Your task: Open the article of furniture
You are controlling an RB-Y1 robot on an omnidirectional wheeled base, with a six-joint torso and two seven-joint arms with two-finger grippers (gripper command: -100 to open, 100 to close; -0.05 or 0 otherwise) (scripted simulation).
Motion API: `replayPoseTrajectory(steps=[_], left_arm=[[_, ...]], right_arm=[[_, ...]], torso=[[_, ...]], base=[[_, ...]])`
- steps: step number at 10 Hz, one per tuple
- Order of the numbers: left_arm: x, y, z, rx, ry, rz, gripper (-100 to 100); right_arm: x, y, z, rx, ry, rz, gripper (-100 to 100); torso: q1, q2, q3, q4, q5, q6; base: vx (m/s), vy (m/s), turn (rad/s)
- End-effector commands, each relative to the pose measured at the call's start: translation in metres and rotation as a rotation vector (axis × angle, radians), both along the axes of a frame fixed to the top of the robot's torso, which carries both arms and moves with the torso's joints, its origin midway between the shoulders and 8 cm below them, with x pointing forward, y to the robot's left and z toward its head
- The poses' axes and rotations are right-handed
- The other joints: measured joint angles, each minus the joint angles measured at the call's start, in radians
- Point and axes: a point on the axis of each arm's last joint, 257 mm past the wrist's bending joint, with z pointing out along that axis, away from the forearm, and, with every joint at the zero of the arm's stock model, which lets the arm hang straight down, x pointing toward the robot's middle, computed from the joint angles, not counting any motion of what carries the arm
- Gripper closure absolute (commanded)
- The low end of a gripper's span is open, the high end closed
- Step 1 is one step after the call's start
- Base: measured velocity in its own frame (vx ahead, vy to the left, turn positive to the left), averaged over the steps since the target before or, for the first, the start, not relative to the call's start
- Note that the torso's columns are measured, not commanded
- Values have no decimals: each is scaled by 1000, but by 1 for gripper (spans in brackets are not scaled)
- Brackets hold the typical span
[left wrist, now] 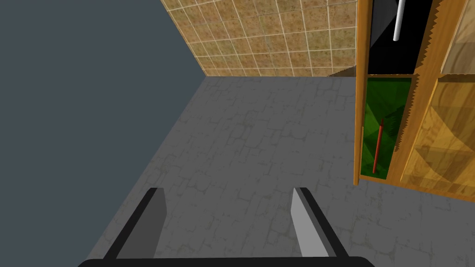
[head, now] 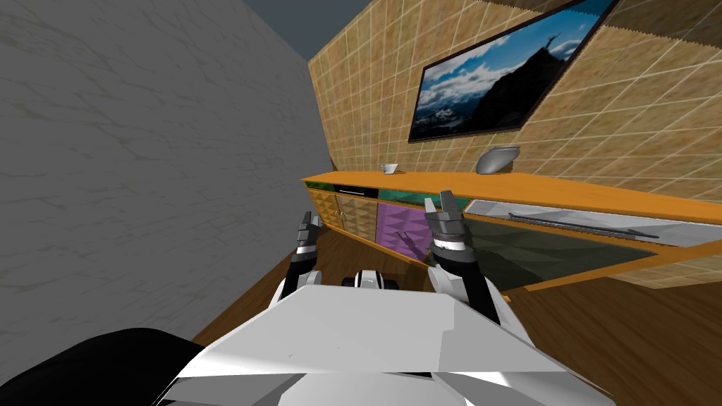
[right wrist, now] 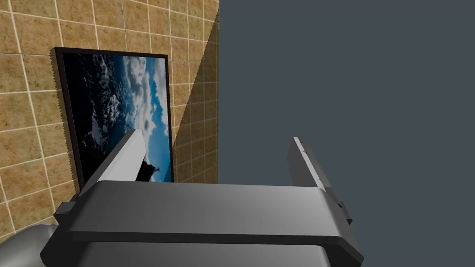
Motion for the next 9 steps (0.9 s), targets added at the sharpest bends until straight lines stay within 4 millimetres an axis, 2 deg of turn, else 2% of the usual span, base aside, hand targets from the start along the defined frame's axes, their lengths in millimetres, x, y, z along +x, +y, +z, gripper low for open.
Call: replayPoseTrajectory(steps=[1, 6, 9], left_arm=[[0, 0, 0, 0, 0, 0, 0], [0, 0, 0, 0, 0, 0, 0], [0, 0, 0, 0, 0, 0, 0]], right_arm=[[11, 18, -12, -131, 39, -30, -100], [31, 52, -37, -426, 93, -122, -100], [38, 66, -49, -571, 102, -176, -100]], torso=[[0, 0, 0, 0, 0, 0], [0, 0, 0, 0, 0, 0], [-1, 2, 1, 1, 0, 0]], base=[[65, 40, 8], [70, 48, 15], [54, 48, 10]])
